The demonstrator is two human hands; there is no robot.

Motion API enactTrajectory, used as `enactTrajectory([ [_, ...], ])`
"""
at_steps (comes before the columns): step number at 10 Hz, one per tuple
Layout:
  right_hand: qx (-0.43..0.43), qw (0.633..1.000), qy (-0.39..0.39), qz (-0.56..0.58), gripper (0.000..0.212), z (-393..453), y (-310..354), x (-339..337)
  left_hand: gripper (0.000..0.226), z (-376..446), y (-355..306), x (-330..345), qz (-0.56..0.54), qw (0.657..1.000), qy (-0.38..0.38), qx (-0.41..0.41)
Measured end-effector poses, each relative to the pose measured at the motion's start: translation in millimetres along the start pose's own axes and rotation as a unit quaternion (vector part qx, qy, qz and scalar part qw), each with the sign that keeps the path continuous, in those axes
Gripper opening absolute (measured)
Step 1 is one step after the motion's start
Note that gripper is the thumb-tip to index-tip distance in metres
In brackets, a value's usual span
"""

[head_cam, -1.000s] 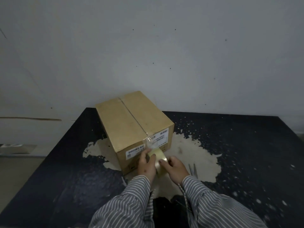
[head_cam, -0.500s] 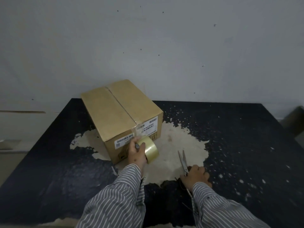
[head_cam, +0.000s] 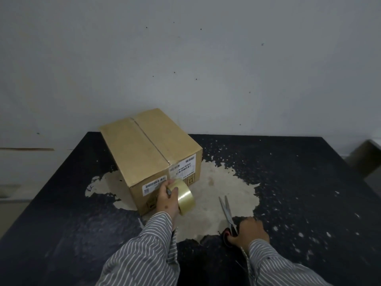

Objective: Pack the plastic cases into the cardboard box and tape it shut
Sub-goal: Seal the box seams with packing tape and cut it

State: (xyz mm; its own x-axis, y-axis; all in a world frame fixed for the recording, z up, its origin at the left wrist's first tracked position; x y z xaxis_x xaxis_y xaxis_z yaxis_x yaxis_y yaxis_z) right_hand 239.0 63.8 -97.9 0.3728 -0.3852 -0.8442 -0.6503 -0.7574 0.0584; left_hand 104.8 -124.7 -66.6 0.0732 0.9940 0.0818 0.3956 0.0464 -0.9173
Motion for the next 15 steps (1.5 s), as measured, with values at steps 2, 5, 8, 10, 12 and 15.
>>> enactTrajectory([
  [2,0.004,1.0,-0.002,0.015,0.057,6.4,4.3,-6.8,0.022,7.1,0.2,-1.0,0.022,1.0,-0.002,-0.017],
  [5,-0.04,0.994,-0.041,0.089,0.036,19.8,13.4,-51.5,0.021,5.7,12.8,-2.3,0.081,0.996,0.003,-0.044],
  [8,-0.083,0.987,0.107,0.085,0.017,32.0,54.4,-101.6,0.008,2.7,12.3,-3.0,0.047,0.999,-0.01,-0.005],
  [10,-0.093,0.988,0.114,0.053,0.036,30.7,74.5,-128.3,0.018,10.1,26.2,-6.4,0.007,1.0,-0.028,-0.008],
  [12,-0.177,0.976,0.125,-0.014,0.034,32.4,102.7,-135.4,0.013,8.1,23.6,-11.0,0.005,1.0,-0.027,-0.012],
  [15,-0.269,0.954,0.098,-0.092,0.016,38.9,133.4,-139.9,0.016,11.4,27.9,-12.3,-0.001,0.998,-0.051,-0.029],
])
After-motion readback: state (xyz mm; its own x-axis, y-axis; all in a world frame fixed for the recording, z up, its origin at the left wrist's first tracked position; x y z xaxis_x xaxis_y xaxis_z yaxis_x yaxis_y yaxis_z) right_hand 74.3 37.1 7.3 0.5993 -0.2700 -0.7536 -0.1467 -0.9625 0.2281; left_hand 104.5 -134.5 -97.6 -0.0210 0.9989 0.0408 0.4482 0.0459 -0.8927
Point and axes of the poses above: each hand's wrist, its own z-axis towards the middle knuckle, its own x-axis out of the palm, y = z × x, the point moved 4 cm from there along z, towards the middle knuckle, and after that the axes turned 4 degrees about -z, right-handed, at the moved point
